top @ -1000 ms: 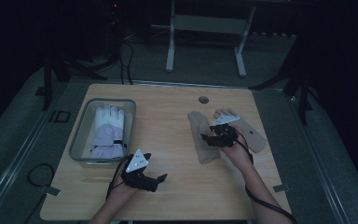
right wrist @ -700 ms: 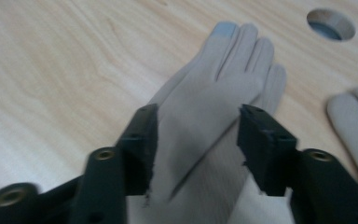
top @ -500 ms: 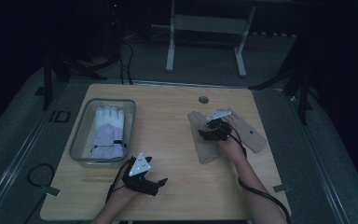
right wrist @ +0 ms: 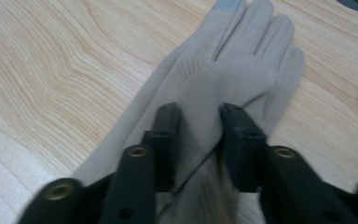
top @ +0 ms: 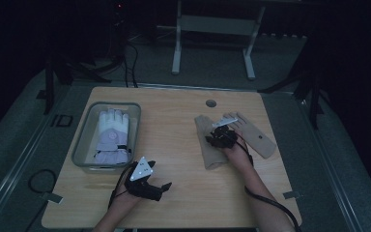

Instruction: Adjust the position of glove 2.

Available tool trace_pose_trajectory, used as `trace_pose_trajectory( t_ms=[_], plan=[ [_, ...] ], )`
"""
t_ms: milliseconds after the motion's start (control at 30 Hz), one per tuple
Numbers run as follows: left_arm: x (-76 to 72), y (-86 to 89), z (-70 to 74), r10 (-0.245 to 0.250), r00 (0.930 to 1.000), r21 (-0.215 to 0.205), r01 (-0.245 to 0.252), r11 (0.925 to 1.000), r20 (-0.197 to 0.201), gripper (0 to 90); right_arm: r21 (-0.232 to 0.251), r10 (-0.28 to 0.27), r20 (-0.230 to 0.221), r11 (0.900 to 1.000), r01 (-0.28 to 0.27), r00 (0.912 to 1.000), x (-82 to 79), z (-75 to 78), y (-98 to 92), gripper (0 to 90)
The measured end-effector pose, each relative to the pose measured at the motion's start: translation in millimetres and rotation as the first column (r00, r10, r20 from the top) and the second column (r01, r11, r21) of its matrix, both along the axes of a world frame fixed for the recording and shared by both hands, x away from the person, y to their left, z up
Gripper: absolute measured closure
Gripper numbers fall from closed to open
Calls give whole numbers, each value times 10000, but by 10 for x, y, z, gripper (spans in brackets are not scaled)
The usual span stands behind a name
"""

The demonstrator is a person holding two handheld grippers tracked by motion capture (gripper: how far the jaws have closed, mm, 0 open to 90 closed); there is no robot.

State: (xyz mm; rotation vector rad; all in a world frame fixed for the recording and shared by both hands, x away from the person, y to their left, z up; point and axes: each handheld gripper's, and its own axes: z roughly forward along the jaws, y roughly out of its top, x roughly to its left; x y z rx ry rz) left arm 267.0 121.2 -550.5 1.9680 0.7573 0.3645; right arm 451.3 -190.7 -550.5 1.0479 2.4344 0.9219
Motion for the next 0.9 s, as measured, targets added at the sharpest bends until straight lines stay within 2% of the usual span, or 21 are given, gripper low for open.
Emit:
trace_pose_trajectory(
  t_ms=[133,333,467,567,700,767,867,900],
  plan=[
    [-4,-14,-14,-26,10000,66,26,10000,-5,23,43,-369,5,9993,369,9993,-53,-2,55,772],
    [-18,-37,-15,-92,9999,143,90,9999,115,23,513,-1101,-251,9925,1113,9936,-166,52,114,793],
    [-19,-27,-3,6,9998,89,-8,10000,177,23,1226,-1654,-228,9783,1669,9860,-315,200,170,794],
    [-30,-18,4,53,9996,73,-55,10000,259,24,1706,-1844,-160,9679,1844,9827,-454,357,230,794],
    [-42,-10,2,117,9994,30,-118,9999,319,23,2065,-2016,130,9589,1947,9794,-698,552,343,793],
    [-45,2,6,168,9992,22,-169,9999,363,23,2353,-2233,222,9485,2119,9745,-818,622,377,793],
    [-48,15,13,256,9988,-51,-254,9997,409,23,2504,-2682,387,9352,2505,9626,-962,687,425,792],
    [-49,18,14,269,9987,-49,-267,9996,435,23,2630,-2832,278,9273,2663,9587,-995,693,436,792]
  ],
)
